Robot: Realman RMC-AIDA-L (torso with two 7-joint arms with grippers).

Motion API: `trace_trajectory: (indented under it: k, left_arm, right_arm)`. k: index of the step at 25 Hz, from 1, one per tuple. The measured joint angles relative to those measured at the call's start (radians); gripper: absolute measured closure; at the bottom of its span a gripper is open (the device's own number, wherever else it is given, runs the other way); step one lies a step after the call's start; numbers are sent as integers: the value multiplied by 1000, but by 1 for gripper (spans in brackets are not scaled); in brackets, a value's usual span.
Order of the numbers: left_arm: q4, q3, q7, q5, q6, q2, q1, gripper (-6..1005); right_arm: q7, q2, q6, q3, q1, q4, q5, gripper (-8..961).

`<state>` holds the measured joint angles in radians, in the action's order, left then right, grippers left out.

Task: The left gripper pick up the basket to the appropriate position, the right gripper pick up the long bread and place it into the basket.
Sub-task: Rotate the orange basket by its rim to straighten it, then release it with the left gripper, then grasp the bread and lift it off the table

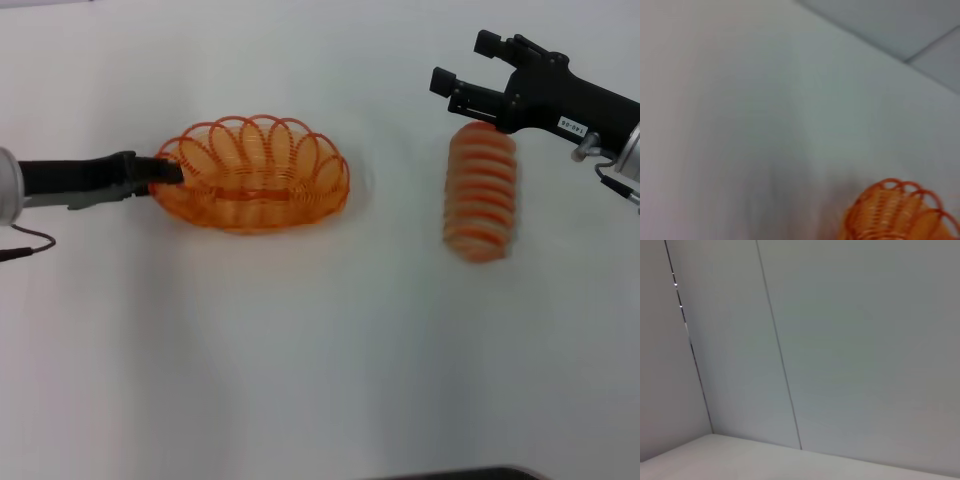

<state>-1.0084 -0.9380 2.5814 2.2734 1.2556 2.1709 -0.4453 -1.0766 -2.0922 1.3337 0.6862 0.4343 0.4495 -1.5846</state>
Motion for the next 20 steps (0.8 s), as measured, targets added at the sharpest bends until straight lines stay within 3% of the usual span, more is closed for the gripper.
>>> trace_trajectory:
  k: [2, 12, 18, 20]
  left_arm:
    - [-16, 25, -60, -40, 18, -1, 14, 736]
    - [-51, 209, -339, -55, 69, -11, 40, 310]
    - [-54, 377, -516, -53, 87, -35, 51, 91]
    - [-51, 424, -624, -69, 125, -38, 55, 94]
  right_arm:
    - [-5, 0, 2, -1, 1, 0, 0, 81]
    - [-40, -1, 11, -2, 8, -38, 87, 85]
    - [-352, 14, 43, 34, 24, 18, 66, 87]
    - [-511, 20, 67, 61, 33, 87, 15, 88]
